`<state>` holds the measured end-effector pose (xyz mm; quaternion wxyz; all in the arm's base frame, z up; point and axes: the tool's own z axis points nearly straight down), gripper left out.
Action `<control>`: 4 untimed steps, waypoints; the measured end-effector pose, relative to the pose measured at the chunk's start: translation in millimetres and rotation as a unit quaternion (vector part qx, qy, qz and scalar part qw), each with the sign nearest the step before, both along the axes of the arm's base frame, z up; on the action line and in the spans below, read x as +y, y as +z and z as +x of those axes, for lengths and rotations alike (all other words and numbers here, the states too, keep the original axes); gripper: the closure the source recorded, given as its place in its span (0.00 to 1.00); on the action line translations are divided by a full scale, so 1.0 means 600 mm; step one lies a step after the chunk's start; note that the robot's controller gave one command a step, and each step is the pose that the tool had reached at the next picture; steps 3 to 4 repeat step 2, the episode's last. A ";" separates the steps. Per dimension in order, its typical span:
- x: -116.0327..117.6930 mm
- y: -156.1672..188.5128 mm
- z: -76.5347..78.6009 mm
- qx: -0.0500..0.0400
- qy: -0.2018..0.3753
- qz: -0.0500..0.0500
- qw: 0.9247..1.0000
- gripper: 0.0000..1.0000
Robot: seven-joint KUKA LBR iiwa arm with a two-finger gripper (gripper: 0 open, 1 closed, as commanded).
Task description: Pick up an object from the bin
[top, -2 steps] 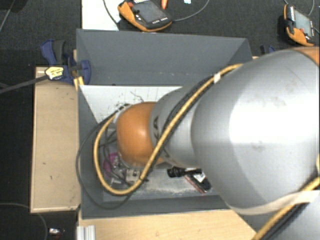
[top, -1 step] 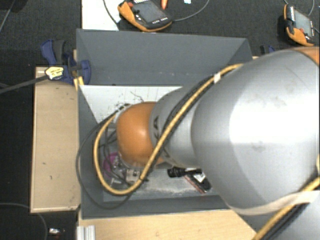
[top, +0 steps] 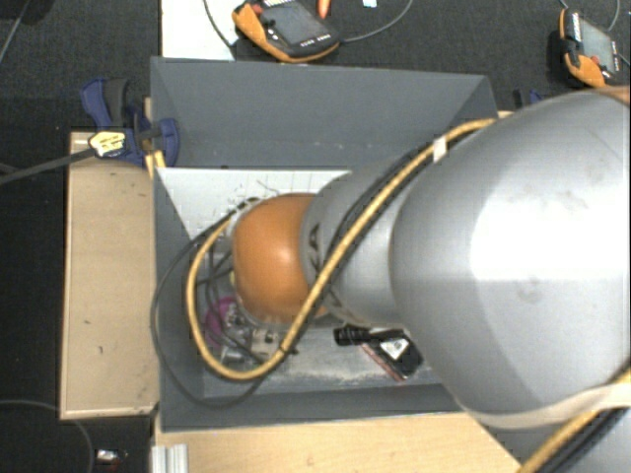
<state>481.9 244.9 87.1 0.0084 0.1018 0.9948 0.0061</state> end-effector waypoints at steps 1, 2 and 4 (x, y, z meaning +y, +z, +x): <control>0.000 0.044 0.001 -0.001 0.000 0.000 1.000 1.00; 0.000 0.070 0.001 -0.001 0.000 0.001 1.000 1.00; 0.000 0.070 0.001 -0.001 0.000 0.001 1.000 1.00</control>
Offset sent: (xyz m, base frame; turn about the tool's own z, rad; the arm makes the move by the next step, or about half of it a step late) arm 0.0004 0.0000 0.0175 0.0007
